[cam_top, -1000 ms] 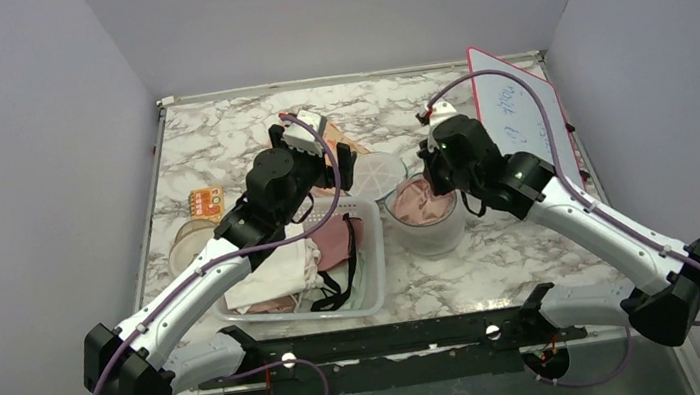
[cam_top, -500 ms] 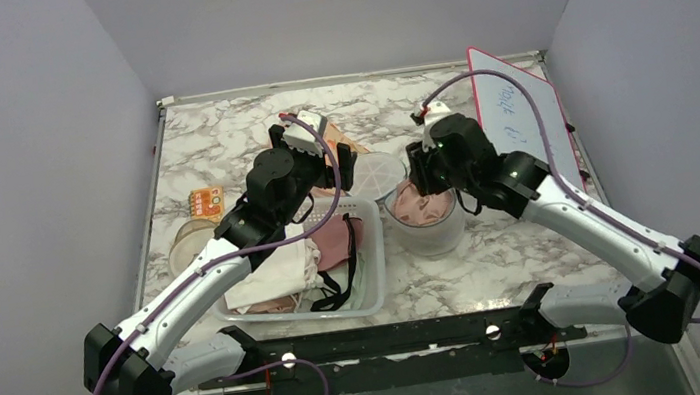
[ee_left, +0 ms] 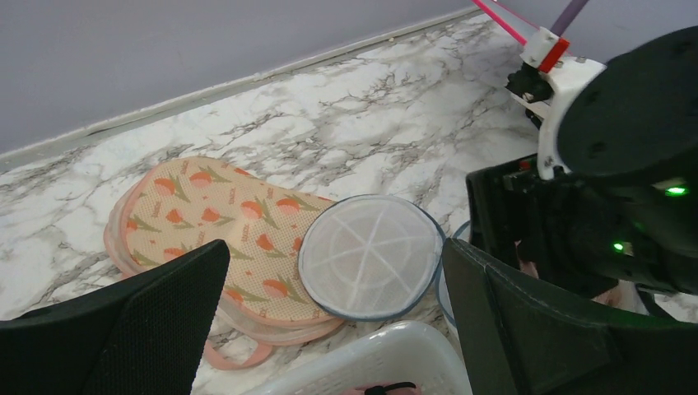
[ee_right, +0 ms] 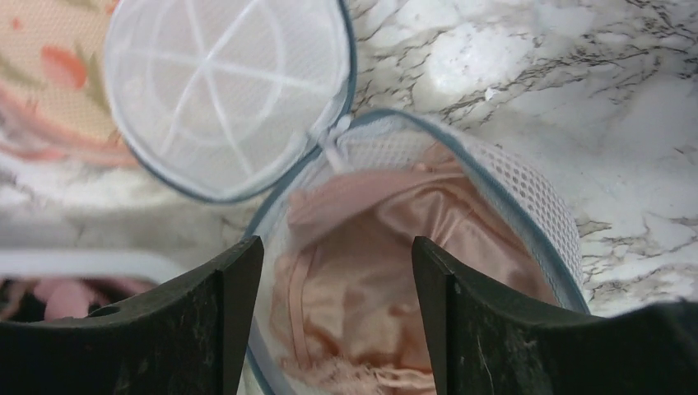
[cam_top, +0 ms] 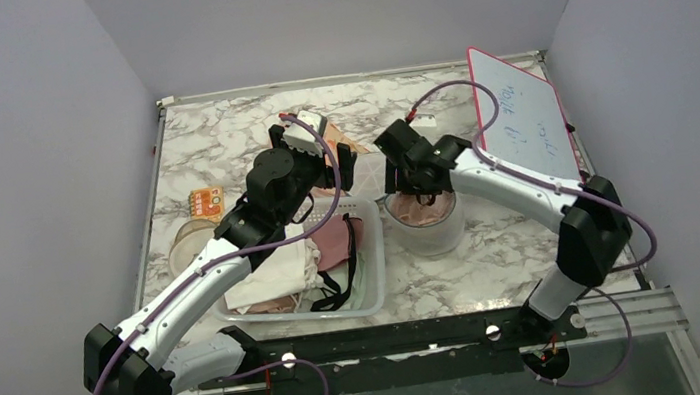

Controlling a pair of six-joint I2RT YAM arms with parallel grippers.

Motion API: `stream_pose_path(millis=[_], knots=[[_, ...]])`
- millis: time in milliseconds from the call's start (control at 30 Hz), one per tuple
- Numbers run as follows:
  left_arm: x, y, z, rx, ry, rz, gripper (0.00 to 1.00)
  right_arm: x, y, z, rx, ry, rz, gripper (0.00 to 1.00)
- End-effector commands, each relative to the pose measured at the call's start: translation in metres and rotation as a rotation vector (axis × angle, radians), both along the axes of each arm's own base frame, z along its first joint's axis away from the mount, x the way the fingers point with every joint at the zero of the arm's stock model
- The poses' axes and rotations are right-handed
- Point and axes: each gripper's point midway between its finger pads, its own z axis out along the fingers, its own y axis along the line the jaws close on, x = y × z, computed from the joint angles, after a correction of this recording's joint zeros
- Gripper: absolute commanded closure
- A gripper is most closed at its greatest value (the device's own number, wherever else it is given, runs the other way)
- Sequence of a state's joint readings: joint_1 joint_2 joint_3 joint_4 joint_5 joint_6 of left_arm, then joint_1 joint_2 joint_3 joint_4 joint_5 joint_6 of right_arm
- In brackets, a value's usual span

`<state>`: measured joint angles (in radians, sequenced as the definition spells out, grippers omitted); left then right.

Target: Unzip the laundry bag and remove the bra

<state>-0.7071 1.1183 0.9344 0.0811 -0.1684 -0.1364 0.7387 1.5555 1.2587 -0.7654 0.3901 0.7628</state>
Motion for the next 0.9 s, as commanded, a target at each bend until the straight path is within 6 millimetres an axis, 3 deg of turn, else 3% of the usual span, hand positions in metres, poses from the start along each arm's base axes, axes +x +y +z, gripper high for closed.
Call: stream_pose_path(millis=[0,300,600,867], knots=[[-0.003,0.0,0.016,-0.027,-0.032,-0.008,0.01,0.016,-0.026,0.002,-0.121,-0.024,-0.287,0.33],[-0.003,0.0,0.017,-0.026,-0.034,-0.01,0.01,0.018,-0.03,-0.009,-0.215,-0.02,-0.319,0.33],[-0.003,-0.001,0.015,-0.025,-0.029,-0.014,0.01,0.025,-0.004,-0.038,-0.156,0.009,-0.26,0.34],[-0.003,-0.001,0.015,-0.022,-0.029,-0.012,0.01,0.02,-0.01,-0.028,-0.098,-0.024,-0.307,0.48]])
